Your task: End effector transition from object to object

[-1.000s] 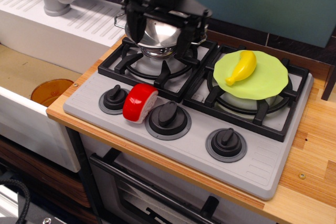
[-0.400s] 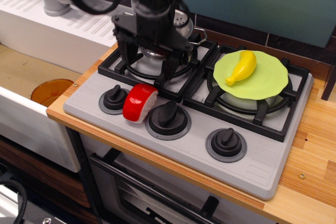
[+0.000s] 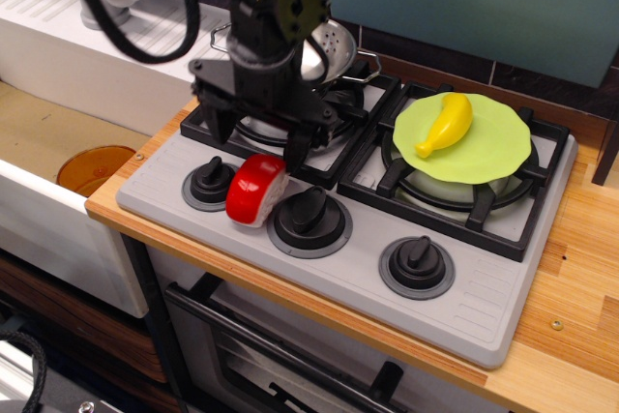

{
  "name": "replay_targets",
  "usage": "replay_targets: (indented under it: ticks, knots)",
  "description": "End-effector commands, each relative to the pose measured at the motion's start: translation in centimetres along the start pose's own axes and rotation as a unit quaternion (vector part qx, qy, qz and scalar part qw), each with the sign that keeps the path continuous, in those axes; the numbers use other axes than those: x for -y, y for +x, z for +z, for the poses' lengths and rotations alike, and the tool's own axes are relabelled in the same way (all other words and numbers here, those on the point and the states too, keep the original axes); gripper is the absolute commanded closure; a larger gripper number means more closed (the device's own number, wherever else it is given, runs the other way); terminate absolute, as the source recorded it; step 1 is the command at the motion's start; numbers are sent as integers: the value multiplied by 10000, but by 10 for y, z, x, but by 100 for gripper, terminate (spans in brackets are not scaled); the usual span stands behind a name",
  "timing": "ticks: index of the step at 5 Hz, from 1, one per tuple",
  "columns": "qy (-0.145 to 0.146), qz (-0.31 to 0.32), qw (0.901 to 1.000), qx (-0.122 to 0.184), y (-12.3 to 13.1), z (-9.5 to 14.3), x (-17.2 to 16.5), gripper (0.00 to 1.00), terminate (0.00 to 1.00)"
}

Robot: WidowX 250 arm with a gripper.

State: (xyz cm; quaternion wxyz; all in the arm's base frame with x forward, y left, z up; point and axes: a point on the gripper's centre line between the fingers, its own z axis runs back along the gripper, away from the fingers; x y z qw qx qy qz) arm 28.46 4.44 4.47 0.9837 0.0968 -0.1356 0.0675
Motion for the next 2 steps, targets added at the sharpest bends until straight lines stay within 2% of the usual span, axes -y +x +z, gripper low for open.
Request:
replay_targets:
  ticks: [1,2]
  knots:
    - [-36,279,9995,109,-9,-14,12,0,0]
    - [-23,417,9991,118,-13,-26,19,0,100]
